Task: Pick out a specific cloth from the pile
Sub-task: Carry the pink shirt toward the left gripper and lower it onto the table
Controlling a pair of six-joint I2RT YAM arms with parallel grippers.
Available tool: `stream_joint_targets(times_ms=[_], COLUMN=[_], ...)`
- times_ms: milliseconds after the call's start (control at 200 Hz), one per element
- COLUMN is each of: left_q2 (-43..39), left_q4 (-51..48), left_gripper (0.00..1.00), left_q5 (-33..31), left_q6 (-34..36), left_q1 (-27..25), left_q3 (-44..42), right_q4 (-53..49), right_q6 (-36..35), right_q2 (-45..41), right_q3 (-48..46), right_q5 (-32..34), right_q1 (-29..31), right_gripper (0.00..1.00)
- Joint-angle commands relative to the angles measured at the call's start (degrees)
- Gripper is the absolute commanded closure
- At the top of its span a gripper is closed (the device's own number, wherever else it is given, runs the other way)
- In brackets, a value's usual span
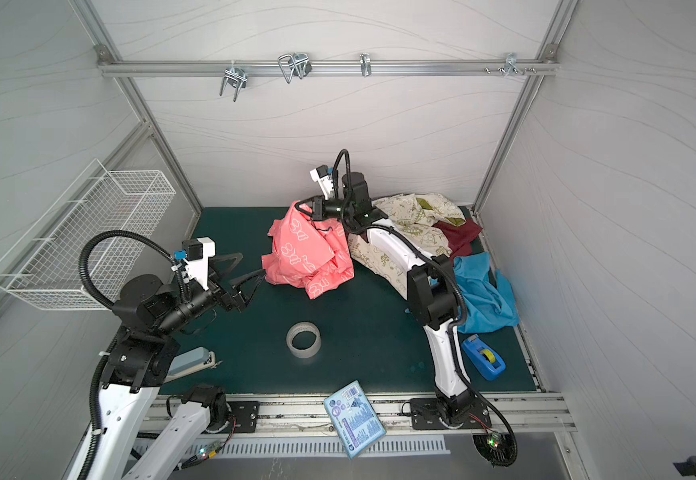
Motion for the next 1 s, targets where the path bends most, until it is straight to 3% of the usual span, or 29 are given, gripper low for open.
stream_joint_targets(times_ms=[0, 245, 420, 465, 706, 786, 996], left_q2=[-0.51, -0.63, -0.22, -0.08, 0.10, 0.37, 0.96], left_q4=[2.84, 3.42, 4.16, 4.11, 4.65, 4.73, 4.39], left_gripper=[0.01, 0.01, 0.01, 0.01, 0.01, 0.01, 0.01], left_q5=[1.05, 1.46, 1.44, 1.43, 1.89, 1.61, 0.55], left_q6=[-0.26, -0.54, -0.79, -0.96, -1.47, -1.42, -1.33], left_q1=[-0.13, -0.08, -0.09, -0.09, -0.11, -0.13, -0.11], left_q3=[0.19, -0.30, -0.61, -0.54, -0.61, -0.61, -0.42], right_q4=[-4.57, -11.56, -20.19, -21.46, -32.18, -33.66, -36.59], right_q6=[-9.10, -14.87, -20.59, -20.67, -18.05, -16.96, -13.06], right_q2=[-3.62, -1.79, 0.59, 1.80, 12.32, 14.80, 22.32], right_q3=[-4.82, -9.59, -8.62, -7.85, 4.41, 6.92, 14.41], right_q5=[2.08, 5.42, 13.27, 14.59, 18.83, 20.48, 20.90], right_q1=[1.65, 2.54, 4.33, 4.37, 4.41, 4.69, 5.26], right_gripper=[1.00, 1.00, 1.00, 0.93, 0.81, 0.69, 0.65])
